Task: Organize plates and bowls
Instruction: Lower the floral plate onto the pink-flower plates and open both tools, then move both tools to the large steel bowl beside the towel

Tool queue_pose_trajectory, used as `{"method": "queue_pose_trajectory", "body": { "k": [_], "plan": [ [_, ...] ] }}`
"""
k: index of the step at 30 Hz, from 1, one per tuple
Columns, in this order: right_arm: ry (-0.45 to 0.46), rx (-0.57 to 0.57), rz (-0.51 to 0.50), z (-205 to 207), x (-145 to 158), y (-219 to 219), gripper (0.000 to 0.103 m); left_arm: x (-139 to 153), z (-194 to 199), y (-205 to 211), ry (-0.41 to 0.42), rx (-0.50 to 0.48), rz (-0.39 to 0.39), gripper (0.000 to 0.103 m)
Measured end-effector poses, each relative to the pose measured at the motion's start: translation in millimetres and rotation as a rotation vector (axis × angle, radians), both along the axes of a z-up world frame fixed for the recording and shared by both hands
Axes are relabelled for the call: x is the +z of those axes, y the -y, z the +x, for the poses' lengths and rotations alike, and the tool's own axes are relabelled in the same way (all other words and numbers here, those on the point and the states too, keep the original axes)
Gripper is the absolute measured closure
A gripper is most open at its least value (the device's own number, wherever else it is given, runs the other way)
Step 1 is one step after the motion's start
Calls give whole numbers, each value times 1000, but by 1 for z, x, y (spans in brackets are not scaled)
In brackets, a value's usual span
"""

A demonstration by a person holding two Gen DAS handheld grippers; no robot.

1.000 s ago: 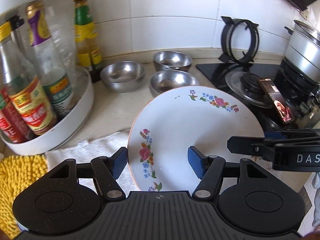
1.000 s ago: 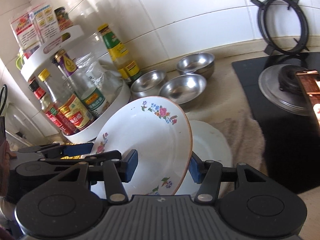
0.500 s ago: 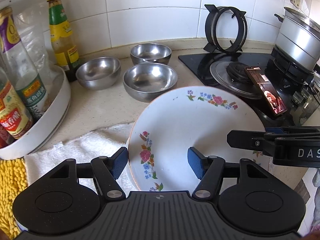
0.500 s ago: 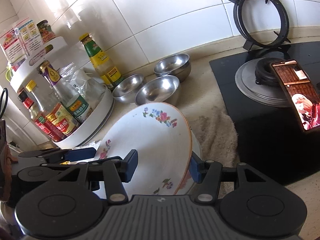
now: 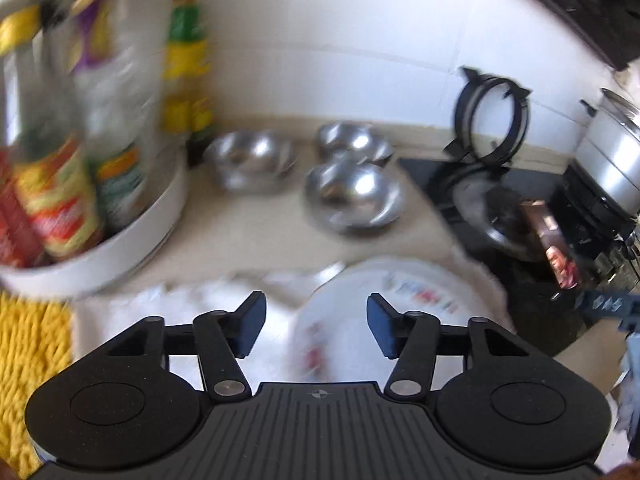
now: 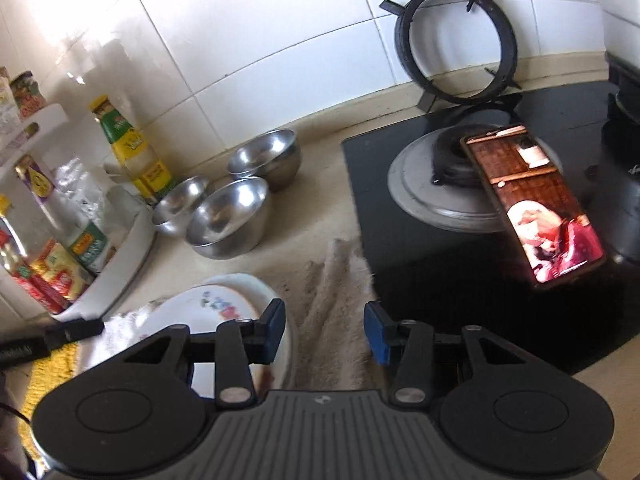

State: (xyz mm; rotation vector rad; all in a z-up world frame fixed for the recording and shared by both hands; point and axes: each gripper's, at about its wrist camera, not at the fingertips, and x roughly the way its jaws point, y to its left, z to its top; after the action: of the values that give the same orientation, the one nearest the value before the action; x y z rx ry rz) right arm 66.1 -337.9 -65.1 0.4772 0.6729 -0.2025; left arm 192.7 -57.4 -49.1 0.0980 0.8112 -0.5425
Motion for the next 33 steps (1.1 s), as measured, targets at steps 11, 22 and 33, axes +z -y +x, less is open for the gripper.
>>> {"method": "queue_pose_trajectory", "body": {
  "k": [11,22,33],
  "plan": [
    [-52,49,3,34,-9,-22,43,-36,6,18,-106,-186,85,39],
    [-63,54,7,38,-13,-23,43,-38,17,38,-82,-215,101,40],
    [-41,170,-41,32,4,-39,42,-20,-2,51,7,-148,158,31]
  ]
}}
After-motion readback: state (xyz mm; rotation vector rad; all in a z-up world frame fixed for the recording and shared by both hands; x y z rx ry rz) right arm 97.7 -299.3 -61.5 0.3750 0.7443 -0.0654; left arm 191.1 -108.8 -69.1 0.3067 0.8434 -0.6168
